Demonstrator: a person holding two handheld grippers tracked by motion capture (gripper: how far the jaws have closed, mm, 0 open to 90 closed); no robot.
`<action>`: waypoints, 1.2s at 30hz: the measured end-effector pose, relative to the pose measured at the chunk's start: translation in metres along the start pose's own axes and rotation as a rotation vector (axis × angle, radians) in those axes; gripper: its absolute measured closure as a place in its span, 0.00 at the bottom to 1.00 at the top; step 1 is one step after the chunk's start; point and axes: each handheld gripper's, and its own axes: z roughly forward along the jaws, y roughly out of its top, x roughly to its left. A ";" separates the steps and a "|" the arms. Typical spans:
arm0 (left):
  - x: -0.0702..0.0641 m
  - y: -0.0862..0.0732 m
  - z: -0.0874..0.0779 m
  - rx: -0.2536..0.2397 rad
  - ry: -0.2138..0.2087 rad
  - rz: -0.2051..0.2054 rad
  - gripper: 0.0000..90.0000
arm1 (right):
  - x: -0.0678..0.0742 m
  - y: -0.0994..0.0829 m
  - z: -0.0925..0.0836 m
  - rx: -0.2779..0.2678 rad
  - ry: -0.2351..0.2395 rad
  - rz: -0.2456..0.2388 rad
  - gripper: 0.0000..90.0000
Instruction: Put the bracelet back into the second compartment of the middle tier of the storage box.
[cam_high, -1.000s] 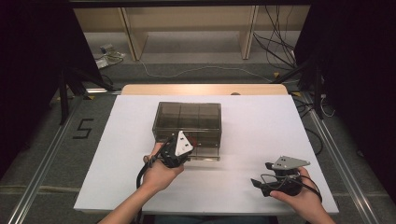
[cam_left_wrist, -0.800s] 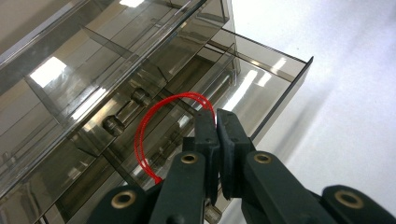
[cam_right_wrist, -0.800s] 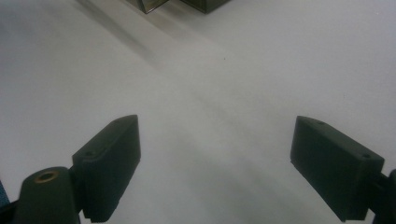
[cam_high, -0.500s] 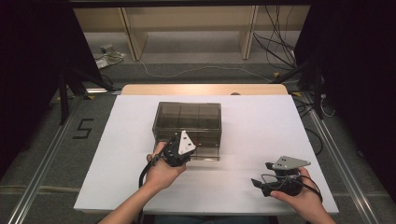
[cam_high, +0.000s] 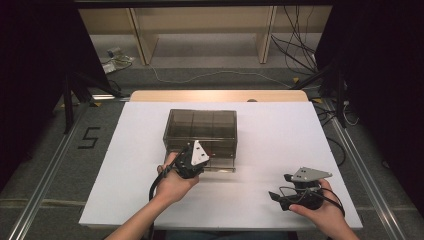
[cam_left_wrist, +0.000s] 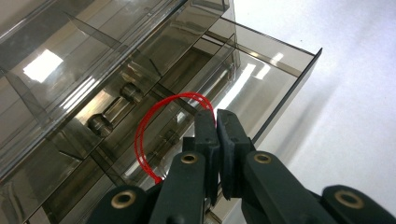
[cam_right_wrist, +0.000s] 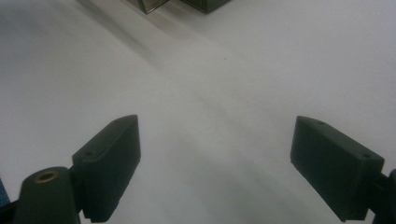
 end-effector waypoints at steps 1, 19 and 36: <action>0.000 0.000 0.000 0.002 0.000 0.001 0.97 | 0.000 0.000 0.000 0.000 0.000 0.000 0.19; 0.002 -0.003 0.003 0.010 -0.011 -0.015 0.97 | 0.000 0.000 0.000 0.002 0.001 -0.002 0.19; 0.005 -0.005 0.005 0.019 -0.012 -0.031 0.97 | 0.000 0.000 0.000 0.002 -0.001 -0.005 0.19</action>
